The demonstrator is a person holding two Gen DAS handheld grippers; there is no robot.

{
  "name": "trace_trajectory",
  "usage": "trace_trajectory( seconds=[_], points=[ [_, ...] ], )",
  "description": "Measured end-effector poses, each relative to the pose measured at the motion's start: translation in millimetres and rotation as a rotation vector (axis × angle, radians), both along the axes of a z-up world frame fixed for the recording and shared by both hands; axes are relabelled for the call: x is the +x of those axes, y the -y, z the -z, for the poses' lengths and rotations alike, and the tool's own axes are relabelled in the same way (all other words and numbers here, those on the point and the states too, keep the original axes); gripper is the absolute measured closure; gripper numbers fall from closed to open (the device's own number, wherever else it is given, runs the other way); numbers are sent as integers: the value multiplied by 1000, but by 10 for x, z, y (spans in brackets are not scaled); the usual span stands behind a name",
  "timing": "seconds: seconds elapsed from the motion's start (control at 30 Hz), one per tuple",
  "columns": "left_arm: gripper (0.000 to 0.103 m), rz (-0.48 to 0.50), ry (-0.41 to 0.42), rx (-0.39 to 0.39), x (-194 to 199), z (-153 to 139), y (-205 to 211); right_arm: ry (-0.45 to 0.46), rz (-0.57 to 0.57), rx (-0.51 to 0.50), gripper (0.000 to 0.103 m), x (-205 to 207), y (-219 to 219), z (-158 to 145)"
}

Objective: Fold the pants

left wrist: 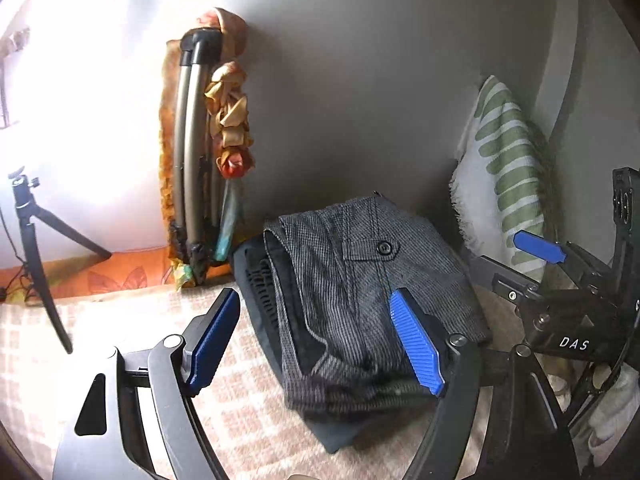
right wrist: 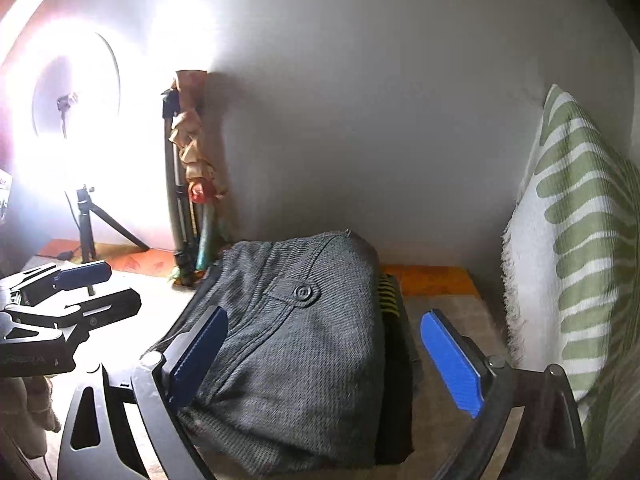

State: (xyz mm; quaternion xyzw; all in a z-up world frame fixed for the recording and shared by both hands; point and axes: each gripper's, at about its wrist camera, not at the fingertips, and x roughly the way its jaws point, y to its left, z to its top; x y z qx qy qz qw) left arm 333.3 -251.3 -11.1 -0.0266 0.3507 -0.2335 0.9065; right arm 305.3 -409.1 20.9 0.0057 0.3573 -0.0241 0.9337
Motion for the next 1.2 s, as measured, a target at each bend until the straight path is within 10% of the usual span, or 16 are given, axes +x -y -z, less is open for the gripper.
trace_trajectory(
  seconds=[1.2],
  points=[
    [20,41,124,35,-1847,-357,-863,130,-96,97,0,-1781,-934,-546]
  ],
)
